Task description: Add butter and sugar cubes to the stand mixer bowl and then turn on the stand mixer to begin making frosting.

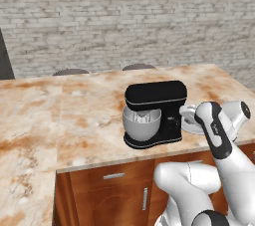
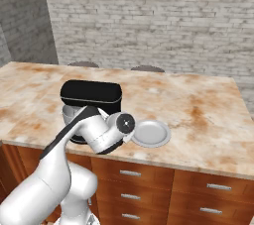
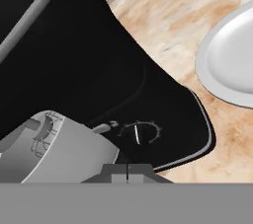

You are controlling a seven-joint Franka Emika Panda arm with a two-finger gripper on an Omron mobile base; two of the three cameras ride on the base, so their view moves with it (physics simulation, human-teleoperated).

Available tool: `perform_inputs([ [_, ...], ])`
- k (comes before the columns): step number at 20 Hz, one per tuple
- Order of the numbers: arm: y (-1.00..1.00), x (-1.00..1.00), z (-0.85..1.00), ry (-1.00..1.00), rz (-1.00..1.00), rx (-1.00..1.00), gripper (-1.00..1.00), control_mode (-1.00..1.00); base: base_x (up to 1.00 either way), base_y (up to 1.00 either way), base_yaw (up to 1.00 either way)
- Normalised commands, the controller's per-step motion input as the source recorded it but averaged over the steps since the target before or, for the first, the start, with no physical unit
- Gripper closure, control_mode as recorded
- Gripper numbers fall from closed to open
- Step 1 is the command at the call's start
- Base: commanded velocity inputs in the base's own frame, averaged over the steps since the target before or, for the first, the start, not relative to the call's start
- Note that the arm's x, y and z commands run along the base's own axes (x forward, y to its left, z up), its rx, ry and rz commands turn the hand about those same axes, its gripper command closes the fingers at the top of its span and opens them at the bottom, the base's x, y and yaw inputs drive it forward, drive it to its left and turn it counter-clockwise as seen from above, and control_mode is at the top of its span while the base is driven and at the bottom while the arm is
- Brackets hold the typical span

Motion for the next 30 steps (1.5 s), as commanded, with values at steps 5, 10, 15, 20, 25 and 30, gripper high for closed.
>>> perform_inputs([
  [5, 0.05, 0.25, 0.00, 0.04, 0.00, 0.00, 1.00, -1.00, 0.00, 0.00, 0.00],
  [10, 0.02, 0.40, 0.00, 0.12, 0.00, 0.00, 1.00, -1.00, 0.00, 0.00, 0.00],
  [15, 0.00, 0.25, -0.10, 0.13, 0.00, 0.00, 1.00, -1.00, 0.00, 0.00, 0.00],
  [20, 0.00, 0.04, -0.26, 0.11, 0.00, 0.00, 1.00, -1.00, 0.00, 0.00, 0.00],
  [25, 0.00, 0.00, -0.41, 0.10, 0.00, 0.00, 1.00, -1.00, 0.00, 0.00, 0.00],
  [30, 0.00, -0.05, -0.56, 0.05, 0.00, -0.01, 1.00, -1.00, 0.00, 0.00, 0.00],
])
